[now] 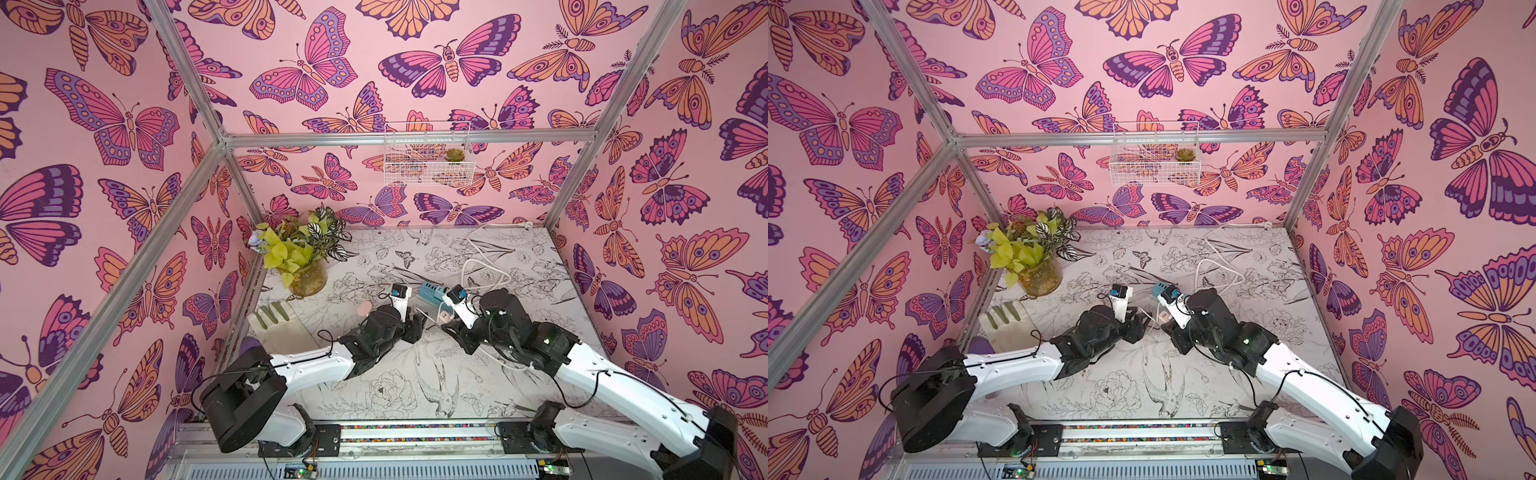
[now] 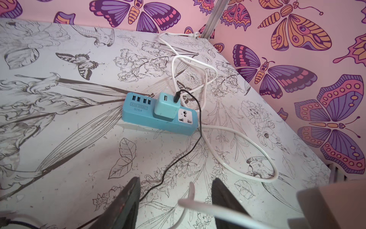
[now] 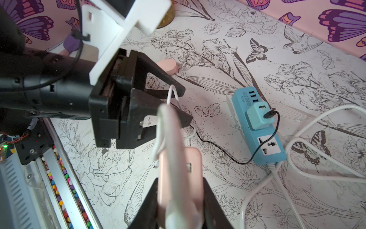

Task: Charge the bluetooth headset
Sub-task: Adjust the charging cable at the plug.

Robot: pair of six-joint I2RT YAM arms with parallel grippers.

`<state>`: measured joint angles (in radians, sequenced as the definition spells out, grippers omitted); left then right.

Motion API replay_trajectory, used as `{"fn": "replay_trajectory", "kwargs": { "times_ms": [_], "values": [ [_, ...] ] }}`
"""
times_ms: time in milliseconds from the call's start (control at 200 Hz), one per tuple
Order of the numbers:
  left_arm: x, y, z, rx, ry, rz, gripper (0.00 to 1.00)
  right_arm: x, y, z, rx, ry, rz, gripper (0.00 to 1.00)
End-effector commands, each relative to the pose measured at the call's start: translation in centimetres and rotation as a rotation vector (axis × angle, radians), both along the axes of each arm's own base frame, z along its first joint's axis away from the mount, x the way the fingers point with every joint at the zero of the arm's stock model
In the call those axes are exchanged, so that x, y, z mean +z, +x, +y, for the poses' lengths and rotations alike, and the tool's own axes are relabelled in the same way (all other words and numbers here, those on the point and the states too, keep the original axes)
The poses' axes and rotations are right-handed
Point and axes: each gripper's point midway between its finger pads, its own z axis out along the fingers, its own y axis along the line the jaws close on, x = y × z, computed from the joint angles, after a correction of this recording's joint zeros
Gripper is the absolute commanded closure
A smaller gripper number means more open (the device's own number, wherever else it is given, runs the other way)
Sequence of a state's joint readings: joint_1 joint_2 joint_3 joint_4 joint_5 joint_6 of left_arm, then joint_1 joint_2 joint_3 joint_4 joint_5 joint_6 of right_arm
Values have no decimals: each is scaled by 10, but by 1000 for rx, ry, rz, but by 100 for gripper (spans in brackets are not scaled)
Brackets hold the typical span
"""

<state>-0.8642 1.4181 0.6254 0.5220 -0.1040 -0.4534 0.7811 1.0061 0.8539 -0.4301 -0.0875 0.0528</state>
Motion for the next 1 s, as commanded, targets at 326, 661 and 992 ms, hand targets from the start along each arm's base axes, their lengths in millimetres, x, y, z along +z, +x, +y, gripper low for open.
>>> {"fn": "replay_trajectory", "kwargs": {
  "times_ms": [326,661,992],
  "values": [
    [17,-5,7,-17,-31,-51,100,15,12,-4,-44,47,-32,89],
    [10,-33,22,-72,36,45,100,3,50,-37,-149,-47,-85,89],
    [7,-58,12,-207,56,161,100,-3,104,-79,-219,-30,-77,89]
  ]
}}
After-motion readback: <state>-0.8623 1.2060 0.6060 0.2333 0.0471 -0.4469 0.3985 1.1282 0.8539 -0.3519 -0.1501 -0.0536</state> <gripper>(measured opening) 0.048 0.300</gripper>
